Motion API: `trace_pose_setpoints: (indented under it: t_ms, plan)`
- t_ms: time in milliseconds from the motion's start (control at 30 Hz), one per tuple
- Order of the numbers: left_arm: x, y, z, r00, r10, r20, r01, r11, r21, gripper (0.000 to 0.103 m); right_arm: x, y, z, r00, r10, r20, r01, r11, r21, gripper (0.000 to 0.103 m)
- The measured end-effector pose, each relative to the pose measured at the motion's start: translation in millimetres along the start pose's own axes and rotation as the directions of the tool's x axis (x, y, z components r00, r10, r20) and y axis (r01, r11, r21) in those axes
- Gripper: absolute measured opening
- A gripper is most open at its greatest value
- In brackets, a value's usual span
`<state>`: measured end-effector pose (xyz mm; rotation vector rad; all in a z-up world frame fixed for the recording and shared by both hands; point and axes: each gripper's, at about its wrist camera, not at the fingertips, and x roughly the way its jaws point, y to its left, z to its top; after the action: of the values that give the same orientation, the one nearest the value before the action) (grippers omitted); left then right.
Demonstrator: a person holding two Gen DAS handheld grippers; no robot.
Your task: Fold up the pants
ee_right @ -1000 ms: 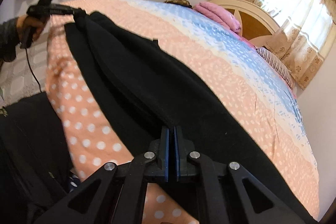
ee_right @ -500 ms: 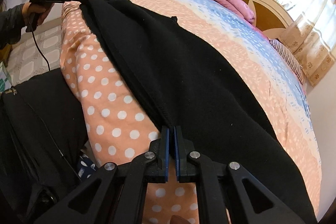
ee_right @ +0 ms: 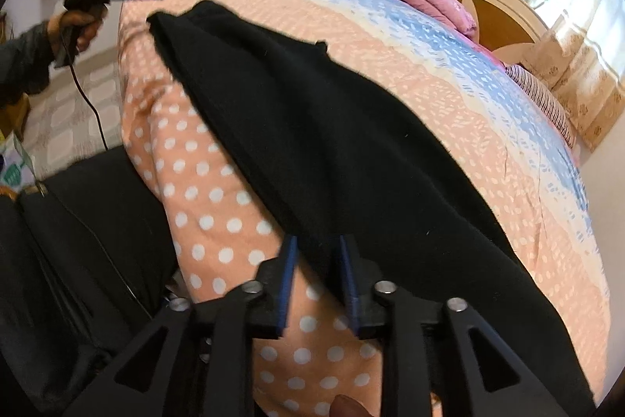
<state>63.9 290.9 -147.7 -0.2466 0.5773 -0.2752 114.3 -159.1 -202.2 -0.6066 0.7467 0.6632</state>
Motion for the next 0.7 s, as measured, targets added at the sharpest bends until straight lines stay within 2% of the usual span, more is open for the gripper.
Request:
trace_pose_setpoints:
  t_ms: [67,167,233,300,333,367,400,600,700]
  plan:
    - [21.3,-4.8,7.9,0.999,-0.013,-0.038,0.012,1.000,-0.007,0.053,-3.1,-0.5,2.4,1.000,0.002,0.021,-0.002,1.000,0.018,0.037]
    - [51.3,-9.2,12.2,0.993,0.007,-0.114,-0.007,1.000,0.004,0.052,-2.6,1.3,4.1,1.000,-0.006,0.030,0.005,1.000,0.019,0.037]
    - [63.7,-10.7,11.4,0.988,0.028,-0.151,-0.027,1.000,0.007,0.037,-0.8,3.2,3.3,1.000,-0.007,0.031,0.006,1.000,0.018,0.037]
    - [70.1,-11.2,9.1,0.984,0.032,-0.175,-0.032,0.999,0.003,0.035,1.7,4.1,2.1,0.999,-0.008,0.032,0.007,1.000,0.021,0.037]
    - [70.1,-11.3,9.0,0.984,0.035,-0.177,-0.035,0.999,0.003,0.024,2.2,3.6,1.8,0.999,-0.008,0.033,0.007,1.000,0.024,0.037]
    - [68.2,-12.1,9.7,0.986,0.022,-0.163,-0.022,1.000,0.002,0.015,3.3,3.2,1.6,0.999,-0.007,0.034,0.006,1.000,0.028,0.037]
    - [65.0,-13.2,11.4,0.989,0.014,-0.149,-0.014,1.000,0.003,0.010,5.1,2.6,2.0,0.999,-0.006,0.036,0.005,0.999,0.034,0.037]
    - [43.6,-15.4,32.9,0.999,-0.031,-0.015,0.030,0.999,-0.037,0.008,3.4,-1.0,3.6,0.999,-0.014,0.050,0.011,0.998,0.067,0.037]
    - [56.4,-9.6,30.8,1.000,-0.005,-0.031,0.004,0.999,-0.038,0.008,2.9,-3.0,5.5,0.998,-0.026,0.052,0.022,0.997,0.079,0.037]
